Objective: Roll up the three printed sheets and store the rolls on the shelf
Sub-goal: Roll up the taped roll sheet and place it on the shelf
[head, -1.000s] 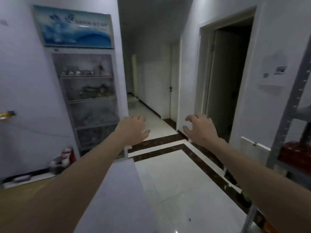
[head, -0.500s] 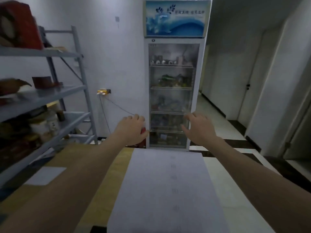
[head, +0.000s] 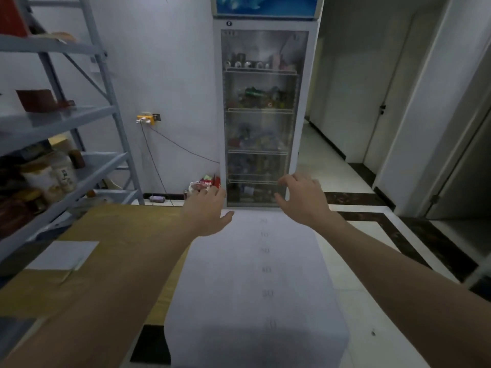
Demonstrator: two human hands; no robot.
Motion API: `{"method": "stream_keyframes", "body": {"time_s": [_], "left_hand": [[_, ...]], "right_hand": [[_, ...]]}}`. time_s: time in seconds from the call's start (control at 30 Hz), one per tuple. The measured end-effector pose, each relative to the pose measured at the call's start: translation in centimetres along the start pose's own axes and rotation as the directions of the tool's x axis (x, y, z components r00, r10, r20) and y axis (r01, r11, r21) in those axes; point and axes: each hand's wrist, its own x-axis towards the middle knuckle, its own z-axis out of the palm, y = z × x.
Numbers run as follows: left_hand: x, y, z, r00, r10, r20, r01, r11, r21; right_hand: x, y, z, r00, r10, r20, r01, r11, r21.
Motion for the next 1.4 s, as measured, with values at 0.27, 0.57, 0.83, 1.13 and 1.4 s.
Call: {"method": "stream_keyframes", "body": {"time_s": [0.27,0.57,0.83,1.13,1.4], "left_hand": [[-2.5,4.9,4.3,0.996,-0.026,0.089,0.033,0.996,-0.081],[-6.5,6.8,12.4,0.972,-0.021,0.235,0.029,0.999,-0.031],[-12.9,8.1,22.0,0.932,0.146,0.331,-0.114,0.987,-0.115],[-21.0,9.0,35.7,0.859,0.253,0.445,-0.168,0.961,-0.222],[-22.9,8.8,45.9,0.876,0.156,0.457,-0.052,0.971,-0.232]], "right_hand": [[-4.3,3.3,3.2,0.996,0.016,0.093,-0.02,0.999,0.034],[-9.5,5.5,10.3,0.965,0.106,0.24,-0.116,0.993,0.03],[-17.4,5.4,20.1,0.909,0.086,0.408,-0.124,0.99,0.066],[-28.9,6.1,31.9,0.787,0.14,0.6,-0.208,0.977,0.044],[-34.7,7.2,41.8,0.737,0.145,0.66,-0.221,0.975,0.033]]}}
